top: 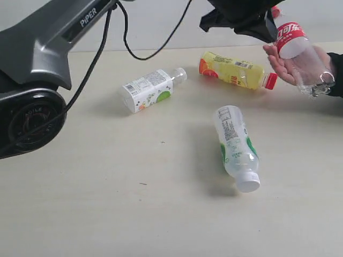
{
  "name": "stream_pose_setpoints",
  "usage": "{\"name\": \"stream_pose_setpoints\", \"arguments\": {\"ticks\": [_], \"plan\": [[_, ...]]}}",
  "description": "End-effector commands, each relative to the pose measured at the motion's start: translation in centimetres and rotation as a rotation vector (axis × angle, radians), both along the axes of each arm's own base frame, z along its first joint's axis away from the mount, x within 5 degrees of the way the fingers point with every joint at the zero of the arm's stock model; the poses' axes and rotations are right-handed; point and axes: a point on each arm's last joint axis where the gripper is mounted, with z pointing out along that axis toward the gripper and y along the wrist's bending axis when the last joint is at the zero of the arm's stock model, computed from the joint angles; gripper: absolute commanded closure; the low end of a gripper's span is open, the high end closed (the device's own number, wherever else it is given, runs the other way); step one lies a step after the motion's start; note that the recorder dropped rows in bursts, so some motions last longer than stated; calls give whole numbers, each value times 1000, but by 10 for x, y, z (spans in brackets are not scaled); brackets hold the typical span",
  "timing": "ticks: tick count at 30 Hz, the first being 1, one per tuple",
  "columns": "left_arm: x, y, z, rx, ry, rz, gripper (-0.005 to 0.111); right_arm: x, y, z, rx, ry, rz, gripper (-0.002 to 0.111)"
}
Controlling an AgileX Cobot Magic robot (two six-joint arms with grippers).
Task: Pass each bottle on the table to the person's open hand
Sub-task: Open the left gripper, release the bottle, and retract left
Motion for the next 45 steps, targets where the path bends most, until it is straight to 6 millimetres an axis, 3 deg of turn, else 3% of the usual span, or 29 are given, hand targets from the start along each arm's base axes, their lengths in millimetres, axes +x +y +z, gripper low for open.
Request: {"name": "stream_pose_setpoints", "arguments": {"ticks": [1, 10, 15, 18, 20, 23, 25, 27, 28, 31, 36, 41, 45], "plan": [[-33, -9, 36, 55, -163, -30, 107, 0, 0, -1, -3, -8, 2, 108], [-95, -27, 83, 37, -306, -140, 107, 0, 0, -1, -3, -8, 2, 108], [-132, -30, 83, 177, -386, -213, 107, 0, 0, -1, -3, -8, 2, 108], [-146, -17, 76, 350, -464, -206, 107, 0, 0, -1, -3, -8, 2, 108], [-149, 3, 68, 483, -495, -166, 107, 0, 0, -1, -3, -8, 2, 108], [-152, 53, 52, 676, -499, -79, 107, 0, 0, -1, -3, -8, 2, 108], [-147, 90, 40, 737, -521, -61, 107, 0, 0, -1, -3, -8, 2, 108], [-129, 131, 25, 785, -491, -4, 107, 0, 0, -1, -3, -8, 2, 108], [-112, 159, 18, 805, -456, 66, 107, 0, 0, -1, -3, -8, 2, 108], [-86, 193, 8, 819, -391, 154, 107, 0, 0, -1, -3, -8, 2, 108], [-56, 216, -11, 811, -340, 103, 107, 0, 0, -1, -3, -8, 2, 108], [-42, 212, -33, 850, -366, 10, 107, 0, 0, -1, -3, -8, 2, 108], [-39, 206, -34, 708, -313, 180, 107, 0, 0, -1, -3, -8, 2, 108]]}}
